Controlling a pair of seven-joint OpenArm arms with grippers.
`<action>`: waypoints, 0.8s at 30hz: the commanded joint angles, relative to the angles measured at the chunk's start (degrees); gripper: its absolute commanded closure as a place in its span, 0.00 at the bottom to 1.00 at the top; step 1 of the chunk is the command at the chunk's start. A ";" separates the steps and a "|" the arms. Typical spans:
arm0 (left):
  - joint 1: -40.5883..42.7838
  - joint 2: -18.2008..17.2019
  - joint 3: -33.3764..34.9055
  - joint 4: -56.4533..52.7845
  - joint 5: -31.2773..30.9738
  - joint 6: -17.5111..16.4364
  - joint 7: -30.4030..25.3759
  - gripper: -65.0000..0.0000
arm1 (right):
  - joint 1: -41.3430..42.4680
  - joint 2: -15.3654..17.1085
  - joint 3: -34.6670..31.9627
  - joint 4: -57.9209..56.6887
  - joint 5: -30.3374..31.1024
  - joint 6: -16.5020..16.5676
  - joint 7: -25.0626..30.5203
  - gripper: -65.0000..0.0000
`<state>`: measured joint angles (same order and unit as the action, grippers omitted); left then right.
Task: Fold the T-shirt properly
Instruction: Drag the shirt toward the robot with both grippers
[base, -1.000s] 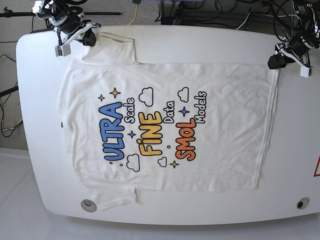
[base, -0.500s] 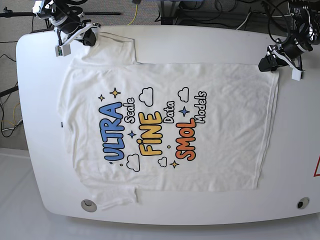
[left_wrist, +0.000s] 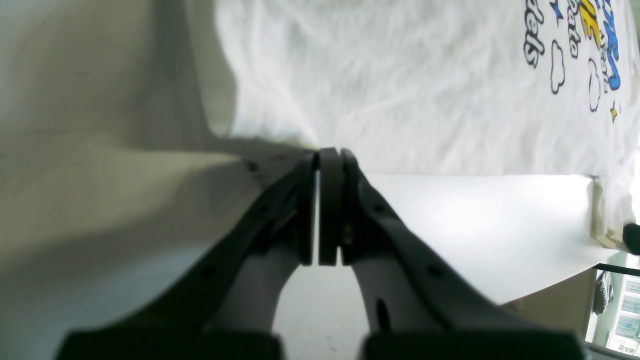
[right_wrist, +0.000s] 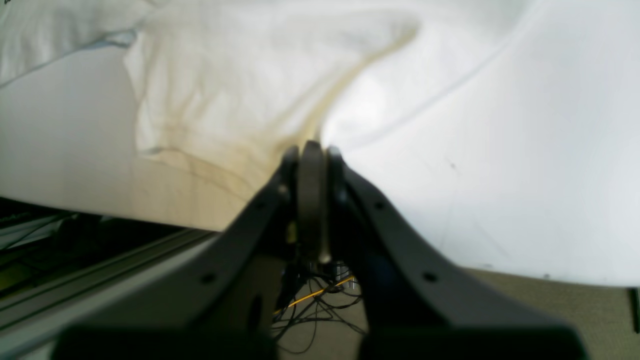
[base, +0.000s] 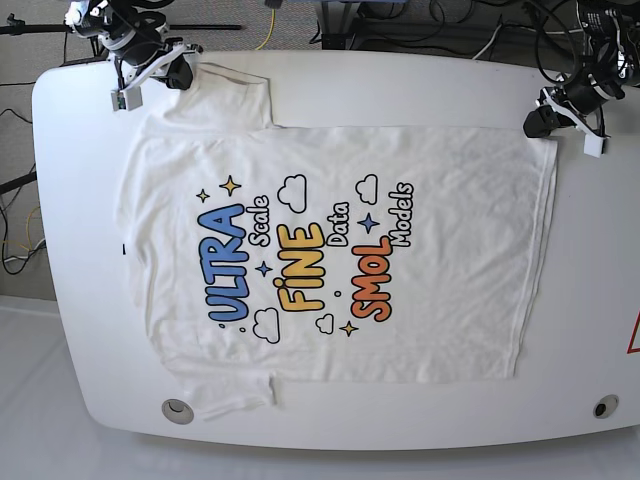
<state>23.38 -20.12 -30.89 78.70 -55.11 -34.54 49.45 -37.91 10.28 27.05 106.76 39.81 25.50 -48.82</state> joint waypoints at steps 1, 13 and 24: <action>0.38 -0.74 -0.44 0.65 0.33 -0.18 -0.68 1.00 | -0.40 0.52 0.44 0.68 0.65 0.10 0.31 1.00; 0.30 -1.12 -0.21 0.69 -0.14 -0.34 -0.22 1.00 | -0.45 0.52 0.31 0.97 0.85 0.49 0.19 1.00; 1.62 -1.17 -0.49 4.40 -0.14 -0.33 -0.38 1.00 | -1.27 0.77 0.10 2.44 1.20 0.75 0.16 1.00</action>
<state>24.32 -20.23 -30.59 80.90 -54.39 -34.50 49.71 -38.68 10.37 26.94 107.57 39.90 25.61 -49.58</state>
